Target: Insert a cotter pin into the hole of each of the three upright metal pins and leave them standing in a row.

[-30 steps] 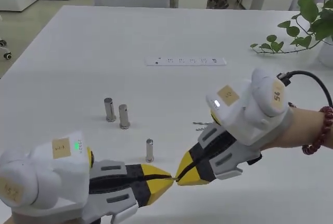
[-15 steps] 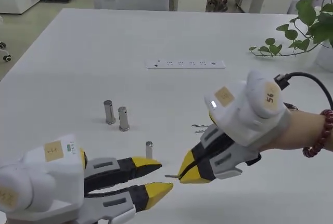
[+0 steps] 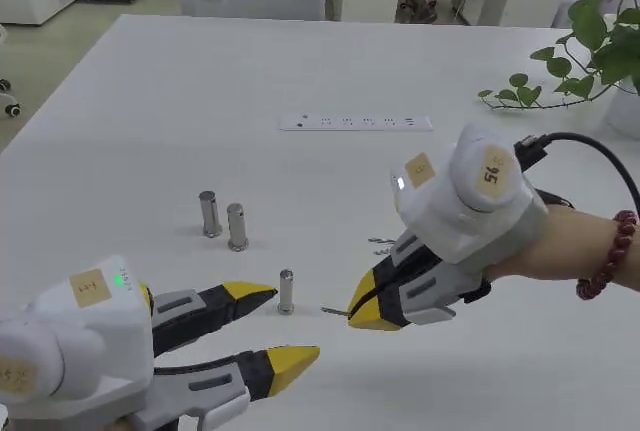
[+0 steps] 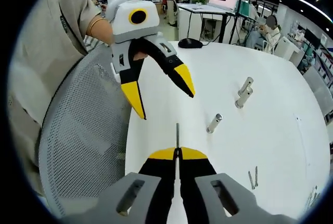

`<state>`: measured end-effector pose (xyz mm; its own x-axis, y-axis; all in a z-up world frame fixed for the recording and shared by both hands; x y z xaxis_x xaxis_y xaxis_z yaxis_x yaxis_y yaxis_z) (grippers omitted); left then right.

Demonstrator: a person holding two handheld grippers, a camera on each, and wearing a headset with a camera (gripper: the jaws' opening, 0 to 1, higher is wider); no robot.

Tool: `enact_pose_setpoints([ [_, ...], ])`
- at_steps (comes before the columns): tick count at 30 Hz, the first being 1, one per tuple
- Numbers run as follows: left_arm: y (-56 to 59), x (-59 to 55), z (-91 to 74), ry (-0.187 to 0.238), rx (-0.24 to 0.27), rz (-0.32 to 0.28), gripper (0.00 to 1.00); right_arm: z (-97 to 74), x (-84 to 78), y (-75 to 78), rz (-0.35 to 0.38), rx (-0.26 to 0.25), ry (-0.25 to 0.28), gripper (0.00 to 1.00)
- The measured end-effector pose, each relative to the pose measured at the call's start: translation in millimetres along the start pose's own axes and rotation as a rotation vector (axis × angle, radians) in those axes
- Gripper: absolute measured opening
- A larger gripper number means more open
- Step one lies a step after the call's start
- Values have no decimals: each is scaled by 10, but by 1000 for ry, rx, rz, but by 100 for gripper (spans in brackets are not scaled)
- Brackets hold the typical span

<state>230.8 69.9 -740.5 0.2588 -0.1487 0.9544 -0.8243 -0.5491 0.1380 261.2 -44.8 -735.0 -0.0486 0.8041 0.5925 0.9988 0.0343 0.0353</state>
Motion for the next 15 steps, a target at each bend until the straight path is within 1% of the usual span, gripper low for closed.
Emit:
enact_pose_setpoints([
  [3, -53, -26, 7, -8, 20, -6, 42, 2, -15, 40, 27, -13, -10, 2],
  [7, -128, -47, 23, -6, 50, -14, 42, 16, -33, 85, 52, -31, -24, 2],
  [11, -219, -81, 48, -11, 73, -22, 42, 41, -45, 114, 66, -35, -48, 2],
  [15, -306, -114, 72, -20, 94, -24, 41, 75, -60, 152, 97, -37, -71, 2],
])
Point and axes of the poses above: the centre of the closed fingertips' face, and the gripper's own axes: z roughly forward along the fingers, y roughly to its right, x roughly out of its top, the point moved 5 cm from there along -z, roughly backward along the fingers, and after that the axes turned 3 degrees about -z, right-handed, at the moved point
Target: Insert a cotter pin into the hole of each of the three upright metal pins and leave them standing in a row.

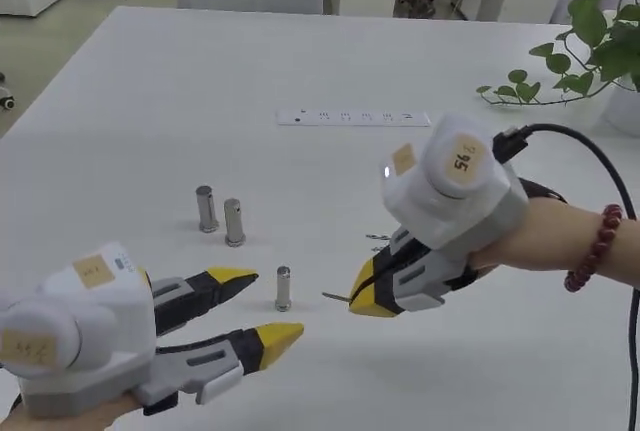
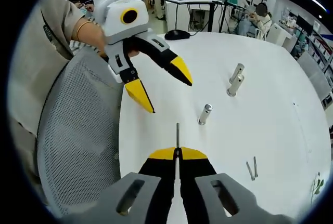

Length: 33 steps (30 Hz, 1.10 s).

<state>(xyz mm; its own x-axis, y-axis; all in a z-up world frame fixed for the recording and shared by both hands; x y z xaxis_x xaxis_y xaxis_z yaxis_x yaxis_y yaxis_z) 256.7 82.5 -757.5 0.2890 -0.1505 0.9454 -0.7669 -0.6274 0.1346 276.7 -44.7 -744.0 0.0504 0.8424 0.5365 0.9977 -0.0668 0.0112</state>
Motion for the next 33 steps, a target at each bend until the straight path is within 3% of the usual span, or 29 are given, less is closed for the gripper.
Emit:
enact_pose_setpoints([
  [7, -168, -63, 72, -18, 27, 1, 38, 60, 4, 80, 46, -5, -36, 2],
  [20, -363, -178, 216, -33, 44, 2, 30, 198, 3, 191, 115, -19, -75, 2],
  [33, -420, -284, 404, -58, 3, 3, 26, 310, 30, 311, 174, -33, -97, 2],
])
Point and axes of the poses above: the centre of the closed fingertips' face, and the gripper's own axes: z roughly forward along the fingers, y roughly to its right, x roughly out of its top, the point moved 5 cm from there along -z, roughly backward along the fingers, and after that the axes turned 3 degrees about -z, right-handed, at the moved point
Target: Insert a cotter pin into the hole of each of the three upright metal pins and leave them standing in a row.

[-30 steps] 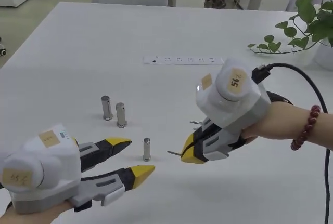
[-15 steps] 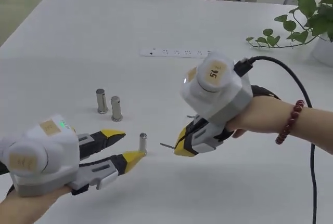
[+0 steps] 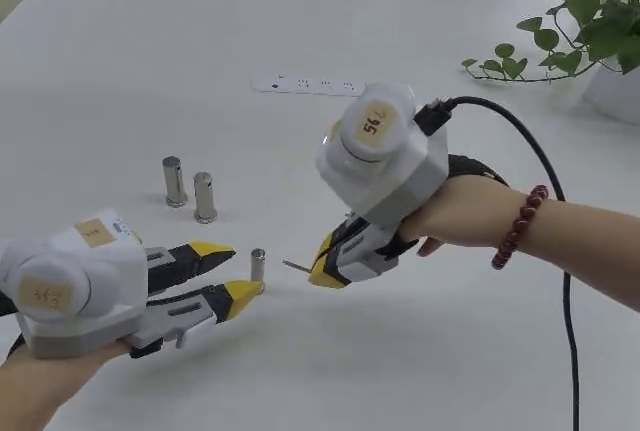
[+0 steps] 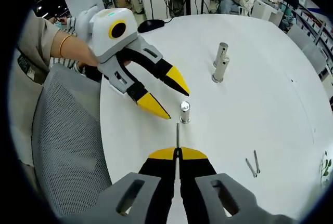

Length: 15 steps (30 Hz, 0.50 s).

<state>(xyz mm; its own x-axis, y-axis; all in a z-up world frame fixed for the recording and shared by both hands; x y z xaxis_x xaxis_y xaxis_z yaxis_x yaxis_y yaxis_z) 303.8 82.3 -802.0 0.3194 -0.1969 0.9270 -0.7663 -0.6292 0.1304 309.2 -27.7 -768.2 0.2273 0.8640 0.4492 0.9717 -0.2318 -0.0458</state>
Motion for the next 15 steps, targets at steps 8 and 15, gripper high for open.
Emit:
enact_pose_setpoints([
  [8, -29, -36, 94, -12, -31, 3, 22, 45, 10, 26, 6, 7, -8, 2],
  [15, -32, -45, 162, -14, -56, 19, 20, 85, 9, 20, 13, 22, -24, 2],
])
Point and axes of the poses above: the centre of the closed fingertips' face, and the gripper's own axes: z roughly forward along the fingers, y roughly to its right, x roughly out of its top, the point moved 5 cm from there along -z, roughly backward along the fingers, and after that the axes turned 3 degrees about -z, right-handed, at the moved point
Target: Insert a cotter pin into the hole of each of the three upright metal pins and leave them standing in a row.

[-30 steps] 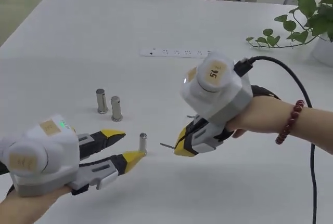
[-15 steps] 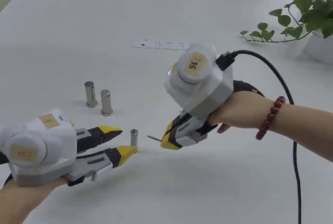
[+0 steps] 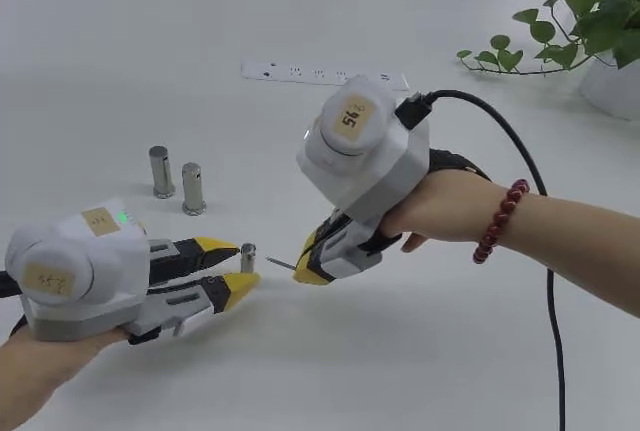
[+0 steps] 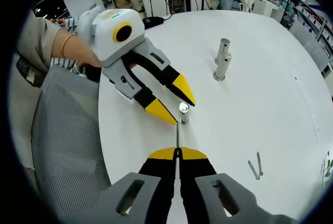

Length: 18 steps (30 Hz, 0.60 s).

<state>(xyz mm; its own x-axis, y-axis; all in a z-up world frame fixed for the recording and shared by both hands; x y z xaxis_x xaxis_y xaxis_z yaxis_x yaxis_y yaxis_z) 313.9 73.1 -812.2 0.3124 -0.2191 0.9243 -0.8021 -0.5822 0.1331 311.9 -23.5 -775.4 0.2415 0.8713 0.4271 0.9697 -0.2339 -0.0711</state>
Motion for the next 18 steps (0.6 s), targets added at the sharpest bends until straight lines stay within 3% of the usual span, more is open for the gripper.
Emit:
enact_pose_setpoints([
  [18, -9, -50, 90, -6, -13, -10, 8, 67, 18, 19, 22, -2, -23, 2],
])
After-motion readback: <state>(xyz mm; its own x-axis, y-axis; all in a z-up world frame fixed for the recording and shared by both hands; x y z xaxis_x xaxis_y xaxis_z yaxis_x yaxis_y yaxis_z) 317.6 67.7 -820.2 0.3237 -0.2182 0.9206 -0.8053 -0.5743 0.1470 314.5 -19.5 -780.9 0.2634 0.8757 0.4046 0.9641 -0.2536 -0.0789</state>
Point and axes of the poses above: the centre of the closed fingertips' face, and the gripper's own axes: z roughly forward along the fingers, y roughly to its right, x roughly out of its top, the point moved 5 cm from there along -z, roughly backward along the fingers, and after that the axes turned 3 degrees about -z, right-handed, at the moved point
